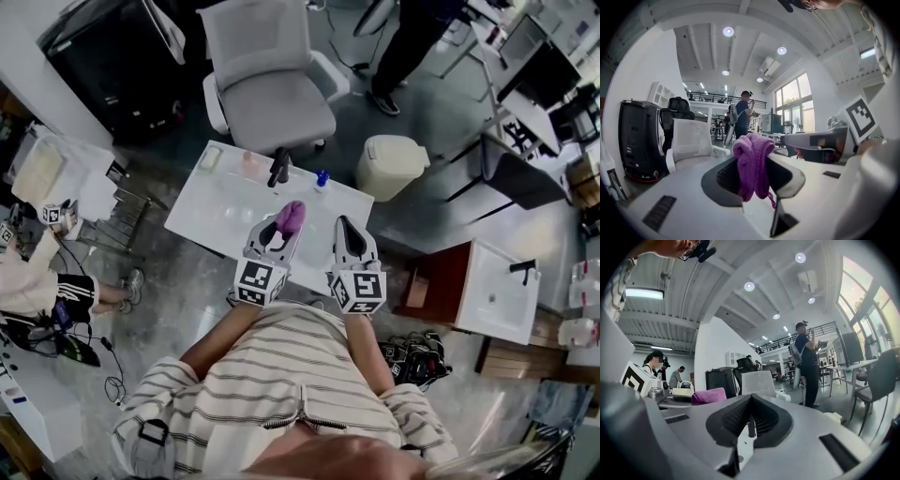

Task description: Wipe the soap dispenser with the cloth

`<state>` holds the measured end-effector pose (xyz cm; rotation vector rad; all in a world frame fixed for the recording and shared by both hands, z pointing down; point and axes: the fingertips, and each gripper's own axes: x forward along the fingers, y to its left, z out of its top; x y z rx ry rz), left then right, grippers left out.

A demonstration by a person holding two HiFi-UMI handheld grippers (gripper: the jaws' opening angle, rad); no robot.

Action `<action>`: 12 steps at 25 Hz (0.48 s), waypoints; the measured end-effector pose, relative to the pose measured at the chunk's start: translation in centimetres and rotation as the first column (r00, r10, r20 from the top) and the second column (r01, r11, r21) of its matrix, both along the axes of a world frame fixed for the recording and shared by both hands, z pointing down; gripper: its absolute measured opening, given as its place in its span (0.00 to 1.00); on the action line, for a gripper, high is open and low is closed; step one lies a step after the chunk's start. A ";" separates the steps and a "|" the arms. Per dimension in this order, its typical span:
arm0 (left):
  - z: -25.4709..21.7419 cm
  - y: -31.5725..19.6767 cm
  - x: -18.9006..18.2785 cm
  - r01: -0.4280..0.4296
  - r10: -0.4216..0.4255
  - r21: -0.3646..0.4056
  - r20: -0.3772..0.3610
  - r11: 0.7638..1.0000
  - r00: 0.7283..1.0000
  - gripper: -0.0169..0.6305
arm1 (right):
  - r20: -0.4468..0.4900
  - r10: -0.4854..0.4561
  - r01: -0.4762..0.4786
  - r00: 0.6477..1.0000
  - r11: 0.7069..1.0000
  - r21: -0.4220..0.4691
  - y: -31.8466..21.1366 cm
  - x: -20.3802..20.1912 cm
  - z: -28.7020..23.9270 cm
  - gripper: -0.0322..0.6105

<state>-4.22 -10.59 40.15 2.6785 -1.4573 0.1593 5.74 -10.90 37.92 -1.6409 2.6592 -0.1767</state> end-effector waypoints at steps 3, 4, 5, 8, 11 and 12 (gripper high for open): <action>0.4 0.0 0.0 -0.003 0.003 -0.007 -0.007 1.000 1.000 0.22 | 0.003 0.009 -0.009 1.000 1.000 -0.002 0.1 0.5 0.6 0.05; 0.5 -0.1 0.0 -0.002 0.002 -0.010 -0.009 1.000 1.000 0.22 | 0.005 0.014 -0.014 1.000 1.000 -0.007 0.1 0.7 0.8 0.05; 0.7 -0.1 -0.1 -0.001 0.001 -0.013 -0.011 1.000 1.000 0.22 | 0.010 0.019 -0.019 1.000 1.000 -0.012 0.0 1.0 1.1 0.05; 1.2 -0.3 -0.1 0.001 -0.001 -0.024 -0.016 1.000 1.000 0.22 | 0.025 0.033 -0.032 0.999 0.999 -0.027 -0.1 1.5 1.7 0.05; 1.5 -0.5 0.1 -0.005 0.004 -0.023 -0.021 1.000 1.000 0.22 | 0.028 0.045 -0.044 0.999 0.999 -0.021 -0.1 1.9 2.0 0.05; 1.5 -0.5 0.2 -0.009 0.009 -0.021 -0.022 1.000 1.000 0.22 | 0.029 0.047 -0.046 0.998 0.999 -0.017 -0.1 2.0 2.0 0.05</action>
